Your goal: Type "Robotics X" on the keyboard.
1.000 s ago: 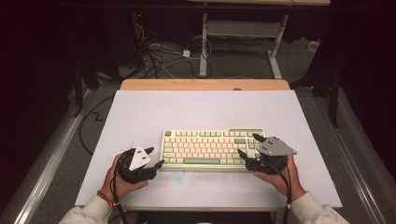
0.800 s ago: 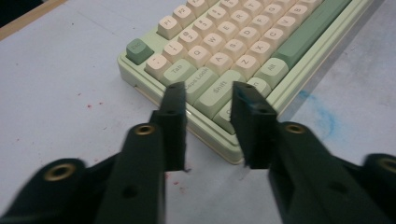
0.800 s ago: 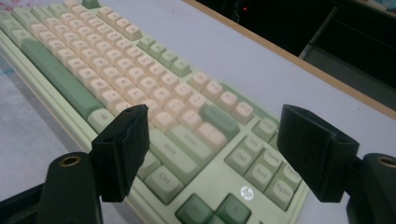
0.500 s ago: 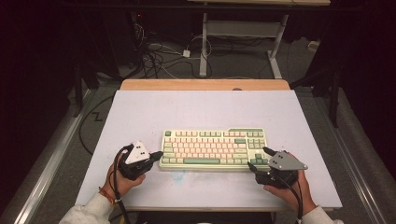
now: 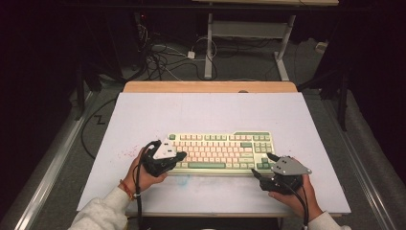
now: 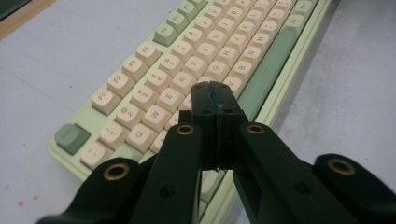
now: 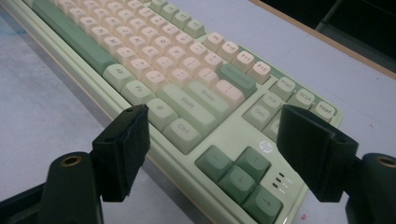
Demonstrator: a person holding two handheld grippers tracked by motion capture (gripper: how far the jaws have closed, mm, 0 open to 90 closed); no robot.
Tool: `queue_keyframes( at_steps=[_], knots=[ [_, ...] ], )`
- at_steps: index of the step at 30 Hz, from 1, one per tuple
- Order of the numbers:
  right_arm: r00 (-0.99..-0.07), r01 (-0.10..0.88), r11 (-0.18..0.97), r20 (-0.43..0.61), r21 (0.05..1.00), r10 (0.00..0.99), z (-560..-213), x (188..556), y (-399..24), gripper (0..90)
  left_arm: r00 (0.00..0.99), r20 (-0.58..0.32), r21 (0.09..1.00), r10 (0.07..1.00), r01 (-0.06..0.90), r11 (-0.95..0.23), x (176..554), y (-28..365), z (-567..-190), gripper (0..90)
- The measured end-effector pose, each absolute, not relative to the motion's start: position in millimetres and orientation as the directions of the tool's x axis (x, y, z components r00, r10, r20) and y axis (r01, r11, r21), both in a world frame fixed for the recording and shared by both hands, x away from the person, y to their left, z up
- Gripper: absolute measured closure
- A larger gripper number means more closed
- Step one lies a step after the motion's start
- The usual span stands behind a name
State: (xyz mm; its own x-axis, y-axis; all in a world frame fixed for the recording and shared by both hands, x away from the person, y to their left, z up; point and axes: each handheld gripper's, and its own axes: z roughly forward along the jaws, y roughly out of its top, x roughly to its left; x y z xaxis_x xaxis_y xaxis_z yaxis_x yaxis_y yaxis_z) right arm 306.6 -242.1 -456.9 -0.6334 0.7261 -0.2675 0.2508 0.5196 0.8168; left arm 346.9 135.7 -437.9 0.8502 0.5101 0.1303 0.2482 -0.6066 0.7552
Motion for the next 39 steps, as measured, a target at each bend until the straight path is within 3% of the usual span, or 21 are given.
queue_keyframes(
  at_steps=[13, 39],
  knots=[
    [-0.632, 0.243, 0.536, -0.288, 0.808, 0.72, -457, 307, -242, 26.3, 0.884, 0.133, 0.705, 0.448, 0.233, -0.67, 364, 107, -441, 87.5],
    [-0.65, 0.241, 0.56, -0.296, 0.793, 0.699, -460, 306, -238, 26.7, 0.885, 0.156, 0.629, 0.438, 0.253, -0.735, 372, 95, -456, 87.3]
  ],
)
